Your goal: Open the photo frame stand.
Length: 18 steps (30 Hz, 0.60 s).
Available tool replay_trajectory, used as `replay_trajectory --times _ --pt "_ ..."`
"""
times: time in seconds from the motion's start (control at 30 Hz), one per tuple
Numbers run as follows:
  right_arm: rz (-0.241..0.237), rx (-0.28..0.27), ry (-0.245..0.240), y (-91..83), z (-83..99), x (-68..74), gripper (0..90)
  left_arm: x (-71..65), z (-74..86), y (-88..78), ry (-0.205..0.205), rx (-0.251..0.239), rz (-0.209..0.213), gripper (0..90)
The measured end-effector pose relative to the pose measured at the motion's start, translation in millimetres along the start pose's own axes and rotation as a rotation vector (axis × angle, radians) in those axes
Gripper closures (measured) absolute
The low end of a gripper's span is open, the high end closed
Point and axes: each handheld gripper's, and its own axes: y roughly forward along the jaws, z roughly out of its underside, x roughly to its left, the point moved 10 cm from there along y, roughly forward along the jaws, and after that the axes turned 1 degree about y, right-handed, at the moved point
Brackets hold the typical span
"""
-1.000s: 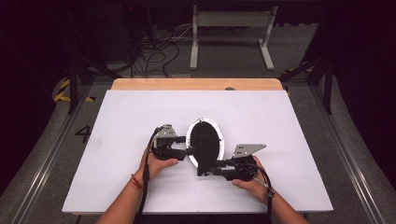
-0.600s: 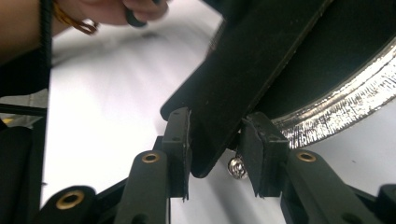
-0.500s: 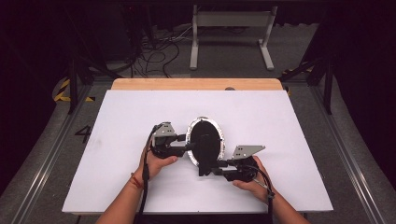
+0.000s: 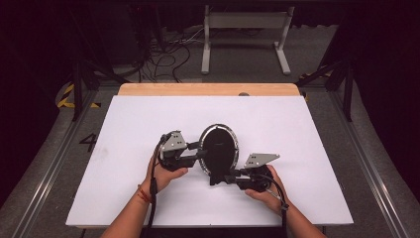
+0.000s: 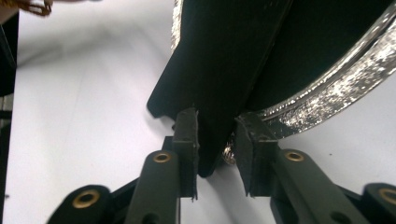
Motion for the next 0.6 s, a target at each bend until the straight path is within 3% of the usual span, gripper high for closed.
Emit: replay_trajectory --times 0.17,0.4,0.6 --pt "-0.009 -0.022 0.035 -1.1 -4.7 -3.0 67.1 -2.3 -0.8 -1.2 -0.011 -0.017 0.016 60.5" --pt "-0.018 -0.033 0.050 -1.5 -8.4 -4.0 67.1 -4.6 -0.5 -2.6 0.006 -0.022 0.018 60.2" --pt "-0.020 -0.032 0.049 -3.5 -7.4 -3.7 76.1 -11.6 -2.2 -4.7 0.078 -0.025 0.013 61.1"
